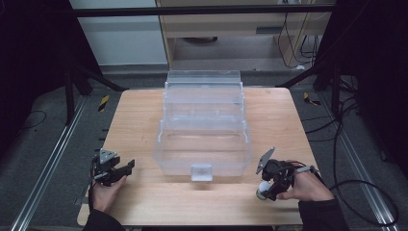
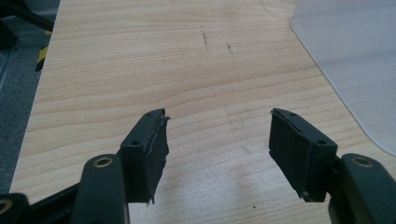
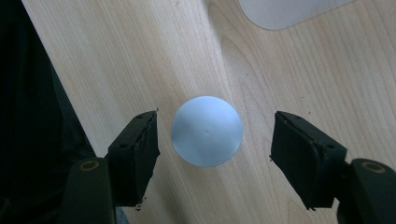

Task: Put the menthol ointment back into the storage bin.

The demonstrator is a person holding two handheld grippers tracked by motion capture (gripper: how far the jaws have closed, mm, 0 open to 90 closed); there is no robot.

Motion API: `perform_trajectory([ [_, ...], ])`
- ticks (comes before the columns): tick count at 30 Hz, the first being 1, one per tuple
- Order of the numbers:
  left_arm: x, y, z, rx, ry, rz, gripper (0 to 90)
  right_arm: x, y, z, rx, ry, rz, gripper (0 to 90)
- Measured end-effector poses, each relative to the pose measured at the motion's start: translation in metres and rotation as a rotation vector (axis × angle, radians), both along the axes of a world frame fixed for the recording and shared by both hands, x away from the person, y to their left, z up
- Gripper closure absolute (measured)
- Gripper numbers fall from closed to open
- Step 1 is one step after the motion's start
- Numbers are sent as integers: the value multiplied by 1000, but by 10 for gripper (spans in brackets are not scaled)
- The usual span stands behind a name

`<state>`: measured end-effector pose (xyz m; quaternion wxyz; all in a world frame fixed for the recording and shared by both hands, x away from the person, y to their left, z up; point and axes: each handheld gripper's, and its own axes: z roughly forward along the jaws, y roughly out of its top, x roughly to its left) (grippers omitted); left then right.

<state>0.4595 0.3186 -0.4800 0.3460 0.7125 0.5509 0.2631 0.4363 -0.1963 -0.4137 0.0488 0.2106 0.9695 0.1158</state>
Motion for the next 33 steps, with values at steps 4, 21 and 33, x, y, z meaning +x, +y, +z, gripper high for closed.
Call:
perform_trajectory([
  [4,0,0,0,0,-1,1,369,0,3,-2,0,10,20,346],
  [21,1,0,-1,2,5,-1,369,7,3,-20,-34,57,30,442],
  [33,1,0,-1,4,7,1,370,7,6,-23,-50,72,32,489],
])
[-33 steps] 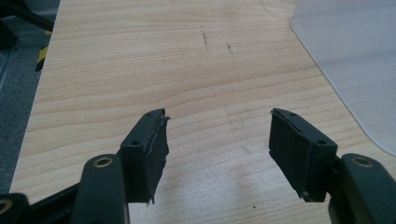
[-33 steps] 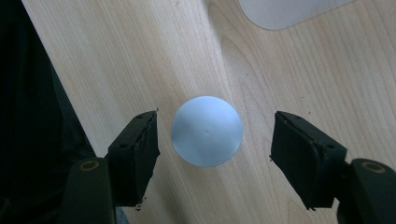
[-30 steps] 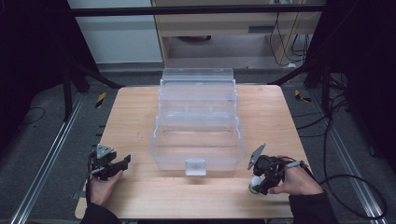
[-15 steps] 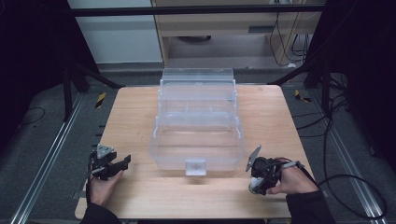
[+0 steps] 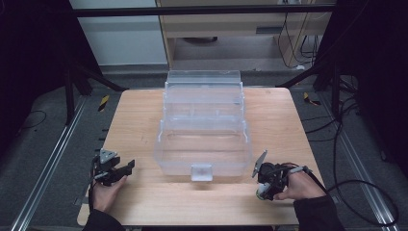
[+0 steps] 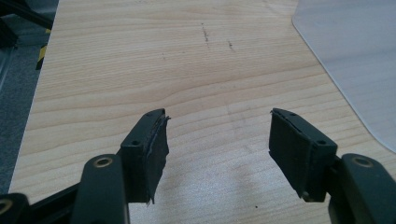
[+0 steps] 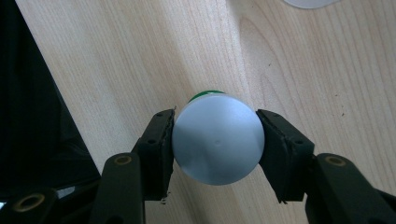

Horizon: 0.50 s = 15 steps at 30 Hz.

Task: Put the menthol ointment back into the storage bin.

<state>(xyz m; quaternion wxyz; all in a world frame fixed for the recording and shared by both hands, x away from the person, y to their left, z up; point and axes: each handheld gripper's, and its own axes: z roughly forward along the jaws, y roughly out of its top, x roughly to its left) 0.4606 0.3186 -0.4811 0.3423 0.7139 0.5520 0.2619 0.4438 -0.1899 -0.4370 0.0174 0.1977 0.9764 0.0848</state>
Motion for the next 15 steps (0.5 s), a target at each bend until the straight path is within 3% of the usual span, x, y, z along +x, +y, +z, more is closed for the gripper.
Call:
perform_trajectory([
  [15,0,0,0,3,0,1,369,2,-2,4,8,2,-33,500],
])
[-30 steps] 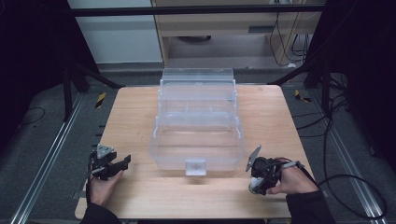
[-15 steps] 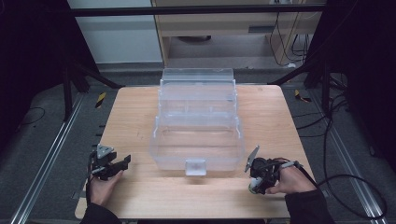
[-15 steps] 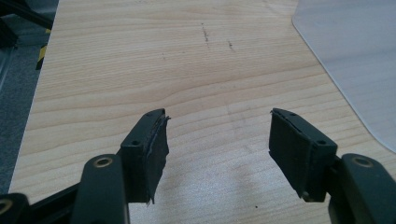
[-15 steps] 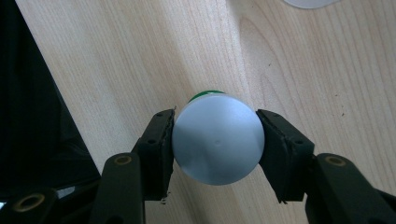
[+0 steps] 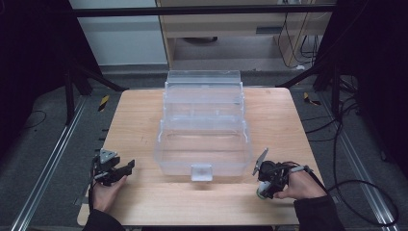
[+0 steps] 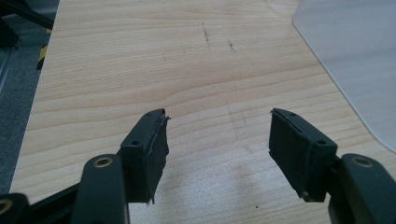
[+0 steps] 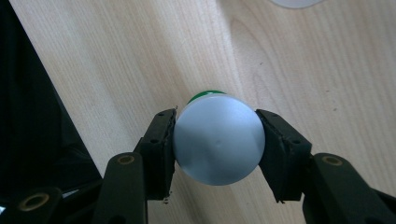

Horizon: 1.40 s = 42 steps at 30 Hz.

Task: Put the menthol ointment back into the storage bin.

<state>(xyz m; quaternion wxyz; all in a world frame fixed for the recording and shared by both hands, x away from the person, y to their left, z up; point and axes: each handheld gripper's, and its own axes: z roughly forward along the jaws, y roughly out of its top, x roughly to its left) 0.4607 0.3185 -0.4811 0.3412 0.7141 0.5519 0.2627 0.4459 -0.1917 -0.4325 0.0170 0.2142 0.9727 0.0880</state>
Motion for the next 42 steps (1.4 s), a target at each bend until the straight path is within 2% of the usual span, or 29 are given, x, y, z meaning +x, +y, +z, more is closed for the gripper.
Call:
perform_trajectory([
  [9,0,0,0,5,0,5,369,-3,-4,24,53,-48,-12,500],
  [13,0,0,0,9,3,7,368,-2,-3,33,60,-49,-10,500],
  [14,0,0,0,9,2,7,368,-1,-5,39,79,-51,-22,500],
  [16,0,0,0,9,1,6,368,0,-7,42,87,-63,-30,501],
  [17,0,0,0,9,1,6,368,2,-8,48,89,-69,-49,501],
  [30,0,0,0,10,3,4,368,9,-9,82,135,-90,-46,501],
  [31,0,0,0,10,3,4,368,9,-9,89,140,-88,-42,501],
  [35,0,0,0,10,4,4,368,12,-9,98,151,-82,-37,501],
  [42,0,0,-1,12,8,3,368,22,-4,114,152,-94,-39,502],
])
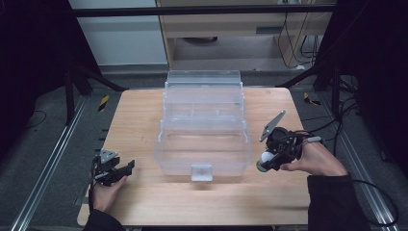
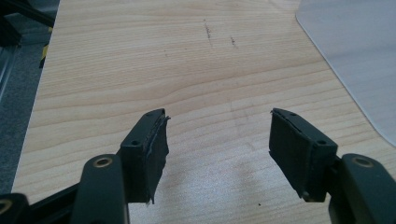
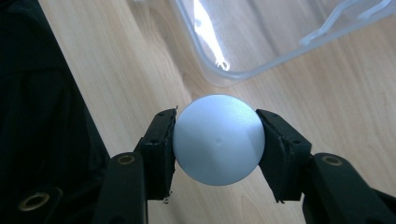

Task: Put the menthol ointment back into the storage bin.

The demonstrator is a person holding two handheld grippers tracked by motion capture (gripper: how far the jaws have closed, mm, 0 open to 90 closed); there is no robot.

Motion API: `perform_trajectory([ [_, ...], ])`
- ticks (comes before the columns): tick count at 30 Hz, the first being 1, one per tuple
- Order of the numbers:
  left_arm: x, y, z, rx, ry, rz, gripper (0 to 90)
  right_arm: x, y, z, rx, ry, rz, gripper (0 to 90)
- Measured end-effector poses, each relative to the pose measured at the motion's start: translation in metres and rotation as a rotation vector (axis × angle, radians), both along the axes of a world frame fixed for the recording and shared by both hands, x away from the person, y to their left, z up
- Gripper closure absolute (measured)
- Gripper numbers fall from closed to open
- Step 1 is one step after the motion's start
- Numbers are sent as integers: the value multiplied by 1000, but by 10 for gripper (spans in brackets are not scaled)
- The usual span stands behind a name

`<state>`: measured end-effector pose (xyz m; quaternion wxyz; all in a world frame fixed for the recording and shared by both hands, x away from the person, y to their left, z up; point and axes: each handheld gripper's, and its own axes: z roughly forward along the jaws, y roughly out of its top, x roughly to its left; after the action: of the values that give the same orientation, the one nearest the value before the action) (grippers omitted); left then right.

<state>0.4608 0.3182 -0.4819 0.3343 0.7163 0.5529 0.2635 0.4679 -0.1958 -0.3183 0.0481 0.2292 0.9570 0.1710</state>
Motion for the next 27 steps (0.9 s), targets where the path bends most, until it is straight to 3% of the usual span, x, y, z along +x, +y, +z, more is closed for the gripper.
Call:
perform_trajectory([
  [6,0,0,0,-1,-2,0,368,10,5,14,30,-12,-12,502],
  [12,0,0,0,-1,-2,2,368,20,13,17,35,-27,-11,502],
  [27,0,1,0,-4,-2,2,368,44,32,6,62,-17,-22,502],
])
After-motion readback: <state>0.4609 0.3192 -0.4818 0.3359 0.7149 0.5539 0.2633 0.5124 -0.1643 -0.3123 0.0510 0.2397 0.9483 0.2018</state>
